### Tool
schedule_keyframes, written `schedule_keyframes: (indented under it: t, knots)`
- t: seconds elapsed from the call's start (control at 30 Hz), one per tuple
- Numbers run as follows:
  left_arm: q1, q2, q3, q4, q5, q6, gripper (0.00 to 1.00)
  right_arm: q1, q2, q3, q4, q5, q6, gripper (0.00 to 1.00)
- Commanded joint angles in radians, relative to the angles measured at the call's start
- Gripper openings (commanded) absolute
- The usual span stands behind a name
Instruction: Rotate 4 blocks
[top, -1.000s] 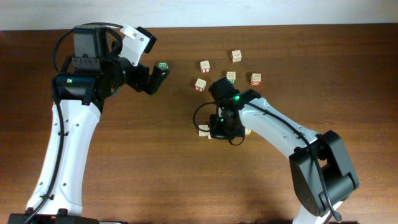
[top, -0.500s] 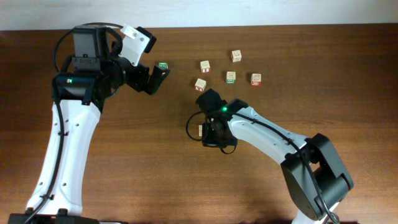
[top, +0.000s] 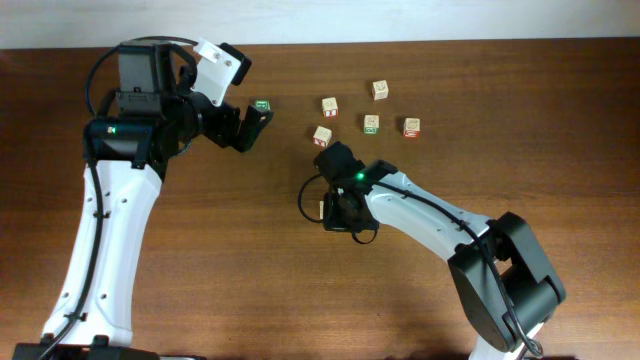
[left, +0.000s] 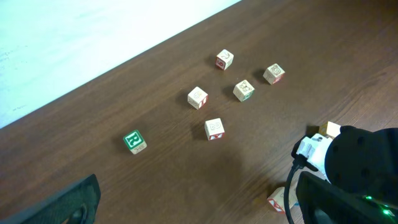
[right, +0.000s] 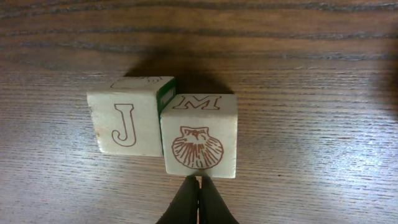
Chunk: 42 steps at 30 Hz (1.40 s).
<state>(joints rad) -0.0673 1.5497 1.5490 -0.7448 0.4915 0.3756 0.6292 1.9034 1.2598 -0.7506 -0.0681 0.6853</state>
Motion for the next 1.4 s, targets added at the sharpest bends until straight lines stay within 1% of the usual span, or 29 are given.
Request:
schedule_keyframes:
  t: [0.0, 0.73, 0.8, 0.87, 0.97, 1.1, 1.37]
  knots:
    - [0.0, 0.006, 0.021, 0.002, 0.017, 0.008, 0.99, 0.005, 0.018, -0.003, 0.015, 0.026, 0.011, 0.05]
    - [0.0, 0.006, 0.021, 0.002, 0.017, 0.008, 0.99, 0.005, 0.018, -0.003, 0.034, 0.039, 0.003, 0.05]
    - [0.0, 0.006, 0.021, 0.002, 0.017, 0.008, 0.99, 0.005, 0.017, -0.003, 0.033, 0.027, -0.002, 0.05]
    - [0.0, 0.006, 0.021, 0.002, 0.017, 0.008, 0.99, 0.003, 0.012, 0.005, 0.024, -0.006, -0.038, 0.04]
    - [0.0, 0.006, 0.021, 0.002, 0.017, 0.008, 0.99, -0.02, -0.01, 0.052, -0.05, -0.014, -0.046, 0.04]
    - [0.0, 0.006, 0.021, 0.002, 0.017, 0.008, 0.99, -0.07, -0.025, 0.07, -0.097, -0.014, -0.053, 0.05]
    - [0.0, 0.006, 0.021, 0.002, 0.017, 0.008, 0.99, -0.091, 0.022, 0.066, -0.045, 0.005, -0.104, 0.05]
